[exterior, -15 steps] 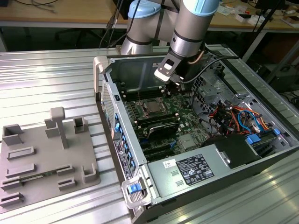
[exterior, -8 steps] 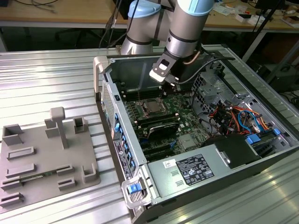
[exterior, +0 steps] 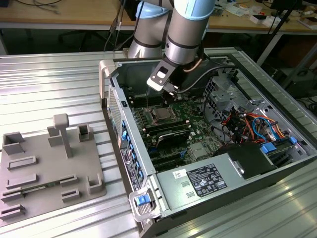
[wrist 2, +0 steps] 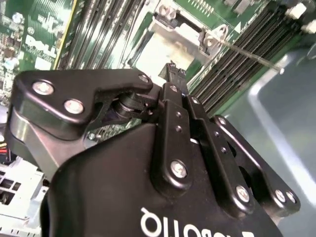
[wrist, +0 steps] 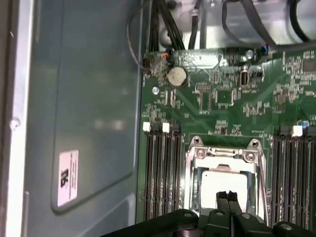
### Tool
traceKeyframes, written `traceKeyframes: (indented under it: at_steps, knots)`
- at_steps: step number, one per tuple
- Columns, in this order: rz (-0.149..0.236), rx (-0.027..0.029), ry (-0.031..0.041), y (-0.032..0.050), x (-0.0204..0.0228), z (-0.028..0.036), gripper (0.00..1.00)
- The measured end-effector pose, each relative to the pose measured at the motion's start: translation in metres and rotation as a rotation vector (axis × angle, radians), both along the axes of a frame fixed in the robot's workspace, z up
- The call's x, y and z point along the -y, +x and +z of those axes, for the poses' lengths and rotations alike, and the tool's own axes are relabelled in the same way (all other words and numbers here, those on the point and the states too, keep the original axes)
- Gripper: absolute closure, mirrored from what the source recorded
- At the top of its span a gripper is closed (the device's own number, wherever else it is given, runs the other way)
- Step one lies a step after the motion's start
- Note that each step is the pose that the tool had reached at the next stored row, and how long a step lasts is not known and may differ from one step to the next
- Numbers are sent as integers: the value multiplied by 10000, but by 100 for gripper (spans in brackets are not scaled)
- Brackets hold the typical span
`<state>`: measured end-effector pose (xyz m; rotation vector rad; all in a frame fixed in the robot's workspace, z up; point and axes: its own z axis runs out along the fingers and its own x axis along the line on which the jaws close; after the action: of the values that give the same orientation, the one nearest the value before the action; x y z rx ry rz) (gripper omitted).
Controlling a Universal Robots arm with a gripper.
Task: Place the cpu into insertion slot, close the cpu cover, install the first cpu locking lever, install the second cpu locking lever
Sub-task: 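Close the cpu cover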
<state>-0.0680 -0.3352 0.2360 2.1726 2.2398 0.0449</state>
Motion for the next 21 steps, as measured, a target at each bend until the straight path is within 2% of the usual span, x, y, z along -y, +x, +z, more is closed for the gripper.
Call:
traceKeyframes:
  at_steps: [6,7,10,15,17,21]
  knots:
    - [33,-9,2,-153,-2,-74,89]
    - [35,-15,1,-162,-2,-81,89]
    - [49,-86,0,-181,-2,-107,89]
    - [68,-106,1,-191,-3,-222,89]
    - [83,-124,1,-195,-2,-290,89]
    - [109,-134,-2,-197,-2,-304,89]
